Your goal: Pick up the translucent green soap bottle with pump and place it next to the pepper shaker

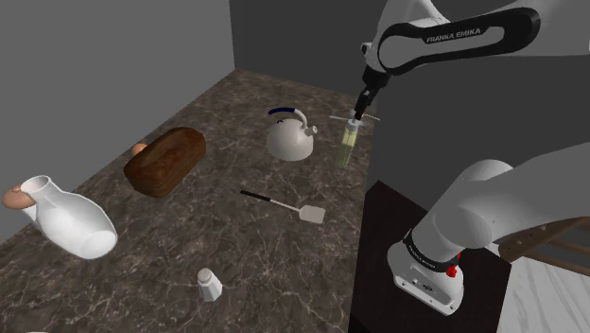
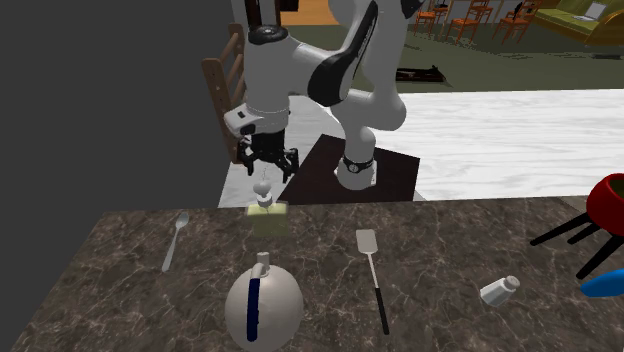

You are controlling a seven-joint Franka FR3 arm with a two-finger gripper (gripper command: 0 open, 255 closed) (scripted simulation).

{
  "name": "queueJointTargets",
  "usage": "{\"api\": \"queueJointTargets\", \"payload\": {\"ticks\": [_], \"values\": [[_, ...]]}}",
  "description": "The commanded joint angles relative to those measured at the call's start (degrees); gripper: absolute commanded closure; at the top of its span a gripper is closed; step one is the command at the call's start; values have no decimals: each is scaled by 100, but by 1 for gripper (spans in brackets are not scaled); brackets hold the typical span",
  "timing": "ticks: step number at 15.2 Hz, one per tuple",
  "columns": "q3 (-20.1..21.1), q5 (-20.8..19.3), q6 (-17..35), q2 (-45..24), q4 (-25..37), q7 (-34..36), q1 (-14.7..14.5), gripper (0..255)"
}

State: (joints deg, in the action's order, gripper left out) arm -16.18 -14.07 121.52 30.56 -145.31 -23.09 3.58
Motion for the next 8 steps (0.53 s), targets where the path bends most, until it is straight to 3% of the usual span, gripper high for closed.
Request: {"api": "queueJointTargets", "payload": {"ticks": [1, 8], "values": [[-117, -29, 279, -241, 24, -131, -5, 0], [-229, -70, 869, -559, -245, -135, 4, 0]]}}
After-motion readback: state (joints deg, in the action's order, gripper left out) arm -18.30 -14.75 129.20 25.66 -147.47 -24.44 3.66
